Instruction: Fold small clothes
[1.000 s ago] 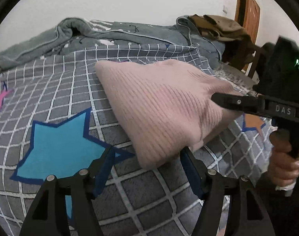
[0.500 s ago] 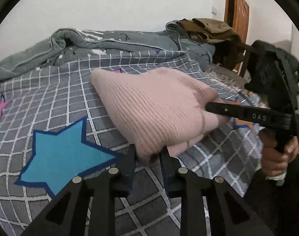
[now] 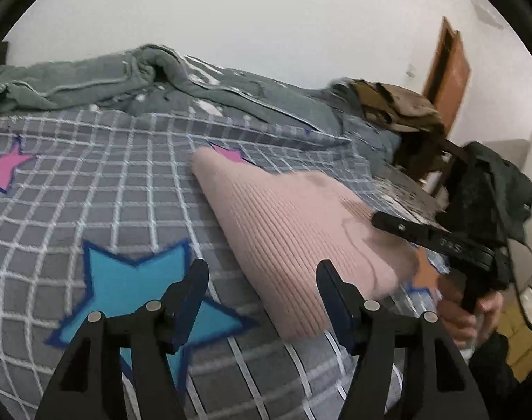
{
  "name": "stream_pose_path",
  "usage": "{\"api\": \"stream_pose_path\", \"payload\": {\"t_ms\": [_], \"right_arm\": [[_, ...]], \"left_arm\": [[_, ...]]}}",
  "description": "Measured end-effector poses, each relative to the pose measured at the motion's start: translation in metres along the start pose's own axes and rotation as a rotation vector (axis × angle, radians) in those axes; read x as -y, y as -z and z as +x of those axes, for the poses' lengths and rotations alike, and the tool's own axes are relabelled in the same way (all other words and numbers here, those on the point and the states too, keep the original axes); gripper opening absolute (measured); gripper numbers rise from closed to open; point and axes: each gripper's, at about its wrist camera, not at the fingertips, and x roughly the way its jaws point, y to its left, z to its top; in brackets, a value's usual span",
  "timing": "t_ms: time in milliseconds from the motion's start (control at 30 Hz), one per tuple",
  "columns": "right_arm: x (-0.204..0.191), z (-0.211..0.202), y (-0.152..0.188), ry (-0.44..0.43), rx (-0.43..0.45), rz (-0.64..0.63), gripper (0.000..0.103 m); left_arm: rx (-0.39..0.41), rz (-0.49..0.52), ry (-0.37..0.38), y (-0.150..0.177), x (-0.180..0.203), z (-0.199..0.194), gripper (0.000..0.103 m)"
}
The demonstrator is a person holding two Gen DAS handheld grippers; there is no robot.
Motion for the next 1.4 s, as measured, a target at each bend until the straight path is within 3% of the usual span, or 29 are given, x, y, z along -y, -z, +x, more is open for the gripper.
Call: {"api": "stream_pose_path", "payload": {"t_ms": [67, 167, 233, 333, 400, 433, 533, 633, 1000, 1200, 1300, 1400], "right_arm": [[0.001, 0.013, -0.011, 0.031, -0.028, 0.005, 0.048], [0.004, 0.040, -0.024, 0.070, -0.116, 0.004, 0.047], [0.005, 0.053, -0.022, 0.048, -0.145, -0.026, 0.021], [0.002, 0.036, -0.018, 0.029, -0.059, -0.118, 0.014], [0.012, 0.020, -0.022, -0.023, -0.001, -0.085, 0.014], [0.022, 0.022, -0.021, -0.033, -0.012, -0.041, 0.014], [0.032, 0.051, -0.011, 0.019, -0.126, -0.008, 0.020], [0.030, 0.045, -0.010, 0.051, -0.091, -0.039, 0.036], [0.055, 0.071, -0.006, -0.042, -0.183, 0.129, 0.060], [0.044, 0.079, -0.008, -0.009, -0.190, 0.096, 0.060], [0.048, 0.084, -0.010, -0.045, -0.203, 0.127, 0.060], [0.055, 0.085, -0.010, -0.119, -0.209, 0.181, 0.047]], "left_arm": [[0.001, -0.025, -0.043, -0.020, -0.002, 0.010, 0.062], [-0.006, -0.044, -0.074, -0.050, -0.006, 0.029, 0.062], [0.012, -0.052, -0.094, -0.064, -0.012, 0.042, 0.062], [0.038, -0.100, -0.085, -0.063, -0.027, 0.057, 0.062], [0.021, -0.130, -0.046, -0.052, -0.034, 0.064, 0.062], [-0.011, -0.137, -0.017, -0.049, -0.035, 0.070, 0.062], [-0.070, -0.144, 0.050, -0.046, -0.029, 0.081, 0.062], [-0.104, -0.124, 0.081, -0.043, -0.017, 0.089, 0.065], [-0.223, -0.247, 0.145, -0.030, -0.035, 0.110, 0.080], [-0.247, -0.275, 0.177, -0.031, -0.037, 0.119, 0.080], [-0.251, -0.302, 0.205, -0.033, -0.037, 0.126, 0.076], [-0.246, -0.306, 0.205, -0.036, -0.032, 0.131, 0.064]]}}
